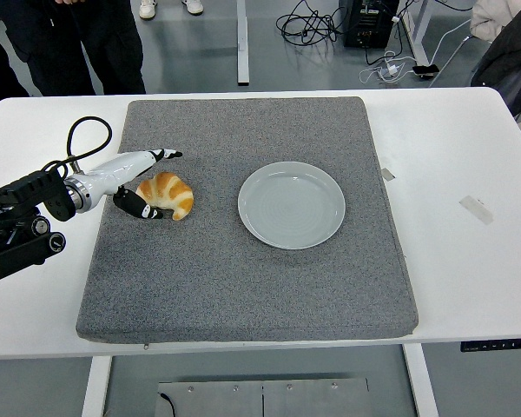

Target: Place the bread on the plate

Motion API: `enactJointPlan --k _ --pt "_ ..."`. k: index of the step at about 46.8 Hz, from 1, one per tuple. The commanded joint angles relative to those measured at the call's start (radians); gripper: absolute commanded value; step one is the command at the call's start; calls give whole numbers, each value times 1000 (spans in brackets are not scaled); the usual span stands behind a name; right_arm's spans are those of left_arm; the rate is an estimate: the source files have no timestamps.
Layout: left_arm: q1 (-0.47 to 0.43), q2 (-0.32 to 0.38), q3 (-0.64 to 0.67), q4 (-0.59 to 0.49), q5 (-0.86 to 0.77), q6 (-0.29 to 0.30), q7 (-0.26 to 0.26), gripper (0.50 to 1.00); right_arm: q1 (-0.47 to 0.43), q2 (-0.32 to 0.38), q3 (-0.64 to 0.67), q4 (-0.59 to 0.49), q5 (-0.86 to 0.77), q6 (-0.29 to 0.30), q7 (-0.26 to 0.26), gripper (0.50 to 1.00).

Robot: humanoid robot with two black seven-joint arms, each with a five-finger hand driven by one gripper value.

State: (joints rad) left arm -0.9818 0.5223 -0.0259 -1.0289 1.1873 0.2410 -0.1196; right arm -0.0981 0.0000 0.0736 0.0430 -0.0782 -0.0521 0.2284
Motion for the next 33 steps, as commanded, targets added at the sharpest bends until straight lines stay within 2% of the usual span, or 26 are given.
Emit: enactJointPlan --k 1,10,16,18,19,22,28,33 --pt "-2 -1 0 3 0 6 0 925 0 0 0 2 0 0 0 1000" --pt "0 -18 0 23 0 26 0 898 0 0 0 0 0 0 0 1000" --pt "2 -30 1 30 2 27 0 793 0 0 0 0 0 0 0 1000" --pt "3 -30 1 32 2 27 0 738 0 0 0 2 0 0 0 1000" --pt "5 -30 1 32 2 27 0 692 0 0 0 0 0 0 0 1000" --pt "8 -31 1 35 0 27 0 500 0 0 0 0 0 0 0 1000" --pt "9 -36 1 36 -1 26 -6 500 0 0 0 0 0 0 0 1000" --pt "6 -34 0 38 -1 27 -54 500 0 0 0 0 0 0 0 1000"
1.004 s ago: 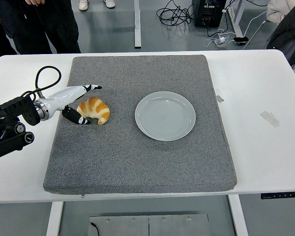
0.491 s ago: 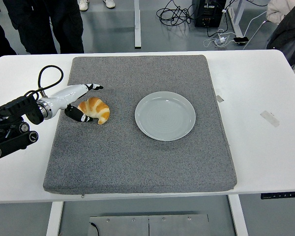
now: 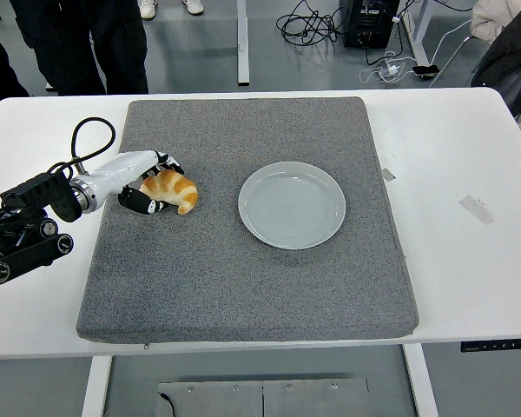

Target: Place the bread on the plate

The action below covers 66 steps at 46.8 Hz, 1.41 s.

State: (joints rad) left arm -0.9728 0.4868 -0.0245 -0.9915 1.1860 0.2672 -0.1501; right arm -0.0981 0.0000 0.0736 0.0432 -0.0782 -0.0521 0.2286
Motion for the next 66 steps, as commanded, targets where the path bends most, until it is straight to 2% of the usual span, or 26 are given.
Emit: enactJointPlan --k 1,10,26,40,52,66 --pt "-4 -1 -2 1 0 1 -28 500 0 0 0 0 0 0 0 1000" --pt "-40 9 -3 -2 -8 0 -34 500 0 0 0 0 0 0 0 1000" --pt "-247 58 0 -1 -22 -16 -37 500 0 0 0 0 0 0 0 1000" --pt "-265 53 0 13 -29 -37 -34 500 0 0 0 0 0 0 0 1000" --pt "-291 0 0 51 -29 -42 -37 500 0 0 0 1 0 0 0 1000" --pt "-310 -135 0 126 -28 -66 -49 500 0 0 0 0 0 0 0 1000"
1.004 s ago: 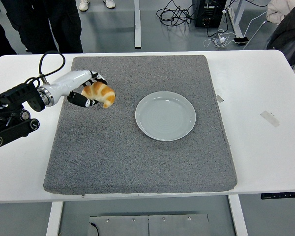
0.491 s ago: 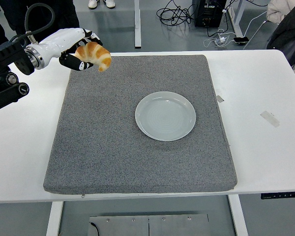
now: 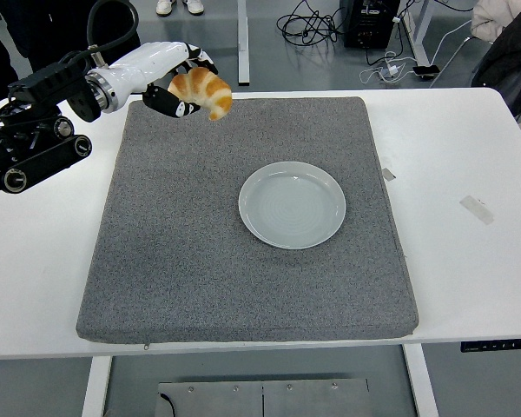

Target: Place the bread on the plate

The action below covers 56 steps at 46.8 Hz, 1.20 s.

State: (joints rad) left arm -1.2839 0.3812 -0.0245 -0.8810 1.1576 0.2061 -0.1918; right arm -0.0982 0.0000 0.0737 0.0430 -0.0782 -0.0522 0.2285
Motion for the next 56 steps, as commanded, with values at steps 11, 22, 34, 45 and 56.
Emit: enactJointPlan --k 11,22,34,45,56 --pt "-22 -156 0 66 1 -10 -15 500 0 0 0 0 0 0 0 1000" --pt "-38 -297 3 123 4 -37 -17 500 0 0 0 1 0 0 0 1000" --pt "-58 -381 97 146 -1 -40 -17 500 0 0 0 0 0 0 0 1000" --pt "-49 -381 172 165 1 -40 -18 500 0 0 0 0 0 0 0 1000" --pt "-31 -381 190 181 5 -37 -34 500 0 0 0 1 0 0 0 1000"
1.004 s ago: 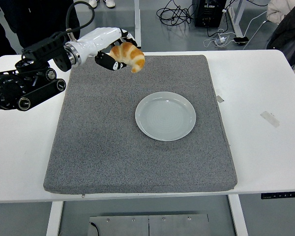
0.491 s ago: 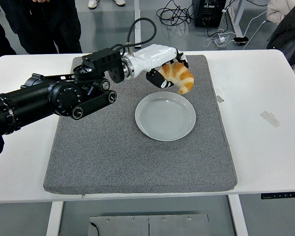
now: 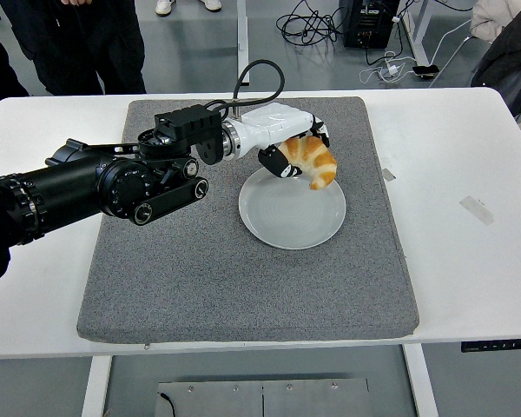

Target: Place the bread on the plate

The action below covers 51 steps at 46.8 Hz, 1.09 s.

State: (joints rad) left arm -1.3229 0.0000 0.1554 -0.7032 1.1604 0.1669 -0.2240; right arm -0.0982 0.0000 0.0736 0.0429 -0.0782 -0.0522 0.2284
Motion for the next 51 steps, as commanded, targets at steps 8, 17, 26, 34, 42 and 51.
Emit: enactJointPlan --k 8,17,26,34,42,51 --pt "36 0 39 24 2 6 -5 500 0 0 0 0 0 0 0 1000" --pt "68 0 61 37 7 20 -5 500 0 0 0 0 0 0 0 1000" --pt "90 0 66 45 13 31 -5 500 0 0 0 0 0 0 0 1000" --pt "102 0 66 51 15 33 -6 500 0 0 0 0 0 0 0 1000" --pt "103 0 66 51 16 33 -17 500 0 0 0 0 0 0 0 1000" --pt "105 0 66 51 16 31 -23 500 0 0 0 0 0 0 0 1000"
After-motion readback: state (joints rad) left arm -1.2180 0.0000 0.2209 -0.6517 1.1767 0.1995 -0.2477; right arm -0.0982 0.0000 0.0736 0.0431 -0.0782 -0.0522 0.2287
